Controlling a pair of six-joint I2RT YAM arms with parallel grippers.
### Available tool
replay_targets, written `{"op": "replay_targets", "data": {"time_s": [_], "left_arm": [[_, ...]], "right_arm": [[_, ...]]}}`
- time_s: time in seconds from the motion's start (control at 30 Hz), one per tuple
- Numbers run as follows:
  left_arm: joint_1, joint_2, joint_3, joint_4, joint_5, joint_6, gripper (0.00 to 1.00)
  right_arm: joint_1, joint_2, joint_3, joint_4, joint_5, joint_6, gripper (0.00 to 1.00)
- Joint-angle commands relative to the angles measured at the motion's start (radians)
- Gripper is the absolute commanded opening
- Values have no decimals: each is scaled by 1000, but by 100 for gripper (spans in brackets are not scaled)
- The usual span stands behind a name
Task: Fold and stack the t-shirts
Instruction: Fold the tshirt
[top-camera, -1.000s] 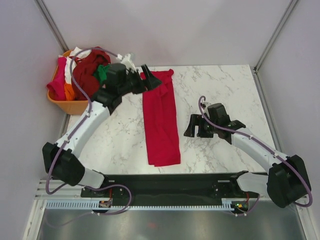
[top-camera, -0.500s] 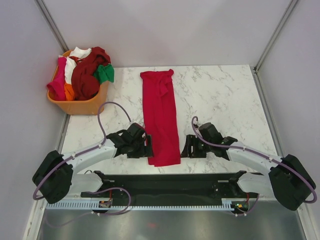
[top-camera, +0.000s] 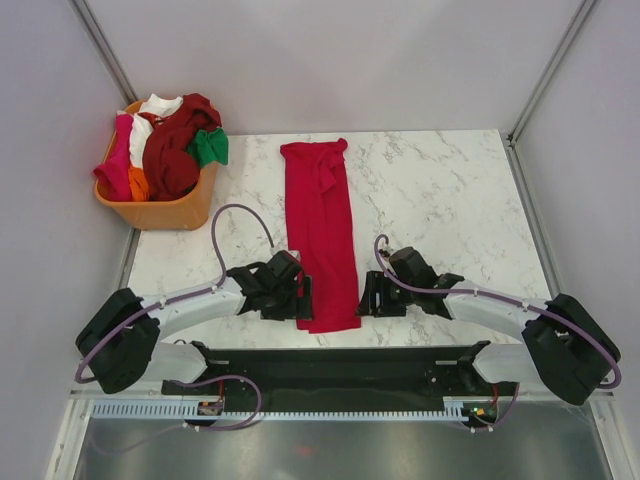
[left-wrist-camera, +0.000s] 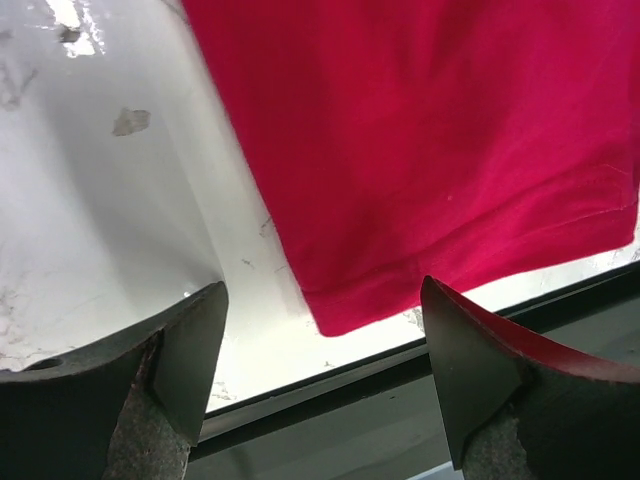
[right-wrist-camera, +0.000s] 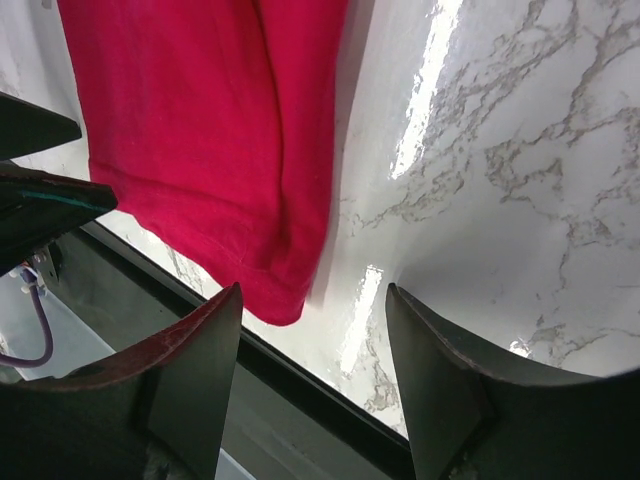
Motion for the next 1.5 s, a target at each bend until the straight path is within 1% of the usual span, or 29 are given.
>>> {"op": "replay_targets", "data": {"time_s": [0.0,0.03,0.13,0.17,0.2,0.23,0.43,0.53,0.63,0.67,0.73,0.77,0.83,0.93,0.97,1.03,1.07,1.33,1.47], "left_arm": [[-38,54,0,12,-21,-30,86],[-41,61,-3,12,-21,-30,86],[-41,64,-6,12,-21,-30,86],[-41,62,-6,14,-44,-43,84],[-43,59,-7,106,-44,-107,12],[-41,59,-7,106,-45,-106,8],[-43,71,-18,109,-45,-109,4],[-44,79,-16,110,-44,-112,2],[-44,76,-19,112,-44,-112,2],[-46,72,-23,110,-45,-112,2],[-47,56,-29,110,-45,-115,2],[-46,50,-38,110,-48,-117,2],[-46,27,-50,110,-51,-122,2],[-47,0,-75,109,-59,-131,2],[-46,-7,-84,109,-62,-134,2],[-46,-14,-93,109,-61,-141,2],[-46,-27,-102,107,-59,-145,2],[-47,-90,-170,107,-59,-165,2],[-46,-113,-187,106,-32,-178,2]], "right_arm": [[6,2,-18,41,13,1,67],[6,6,-19,43,13,2,67],[7,23,-25,58,-1,2,61],[9,26,-27,61,-2,1,58],[10,29,-28,64,-5,2,57],[13,29,-36,67,-7,2,56],[43,43,-65,112,-11,25,56],[56,64,-70,132,-11,30,53],[66,86,-68,130,-8,31,44],[66,89,-70,130,-4,30,38],[67,89,-77,132,4,28,29],[67,84,-80,132,13,27,21],[67,80,-88,133,19,28,18],[67,69,-100,130,22,30,18],[67,63,-103,130,22,30,16],[67,58,-113,130,22,30,4],[69,51,-116,129,22,30,0],[69,35,-120,127,21,37,0],[73,15,-105,117,9,48,0]]}}
